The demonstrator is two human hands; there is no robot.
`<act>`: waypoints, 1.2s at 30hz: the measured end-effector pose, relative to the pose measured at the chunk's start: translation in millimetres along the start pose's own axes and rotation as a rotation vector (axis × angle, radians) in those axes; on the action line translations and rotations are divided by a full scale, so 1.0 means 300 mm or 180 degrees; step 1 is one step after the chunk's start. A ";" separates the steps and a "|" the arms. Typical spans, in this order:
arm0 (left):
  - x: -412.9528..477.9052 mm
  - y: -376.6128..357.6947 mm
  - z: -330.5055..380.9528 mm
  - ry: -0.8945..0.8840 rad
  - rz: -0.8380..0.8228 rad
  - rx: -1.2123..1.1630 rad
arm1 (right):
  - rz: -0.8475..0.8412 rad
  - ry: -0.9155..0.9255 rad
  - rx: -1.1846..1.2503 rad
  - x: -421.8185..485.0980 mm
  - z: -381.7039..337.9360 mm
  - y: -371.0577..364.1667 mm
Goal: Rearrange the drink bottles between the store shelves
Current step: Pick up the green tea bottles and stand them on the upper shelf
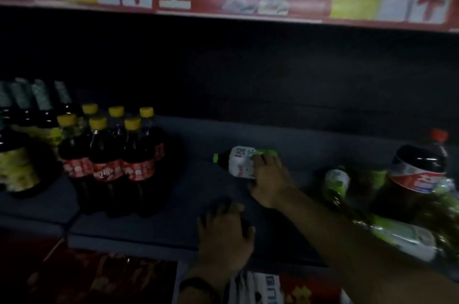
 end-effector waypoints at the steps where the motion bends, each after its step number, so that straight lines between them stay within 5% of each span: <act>1: 0.011 -0.006 0.011 0.0023 -0.0031 0.0057 | 0.0070 0.0017 -0.0141 0.053 0.003 -0.014; 7: 0.047 0.020 0.006 0.0214 0.0027 -0.0187 | -0.0159 -0.0103 -0.0449 0.214 0.078 -0.120; 11: 0.056 0.036 -0.027 0.0202 0.0191 -0.0556 | 0.0207 -0.0202 -0.0411 0.162 0.078 -0.066; 16: 0.044 0.035 -0.047 0.0252 0.0145 -0.1118 | 0.0234 -0.0522 0.1039 -0.050 0.141 -0.081; 23: -0.006 0.021 -0.016 0.0545 -0.0045 -0.2348 | 0.0221 -0.0275 0.1487 -0.286 0.079 -0.084; 30: -0.134 -0.036 0.067 0.0541 -0.0010 -0.3671 | 0.1255 -0.0376 0.2311 -0.476 0.110 0.047; 36: -0.274 0.077 0.332 -0.0175 -0.0199 -0.4492 | 0.1885 0.0473 0.2276 -0.626 0.085 0.292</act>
Point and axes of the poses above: each hand's wrist, its own x-axis towards the middle knuckle, its own y-axis out of the back of the hand, z = x × y, the point moved 9 cm from there along x, towards the middle knuckle, and after that the axes turned 3 degrees about y, right-handed, at the moved point
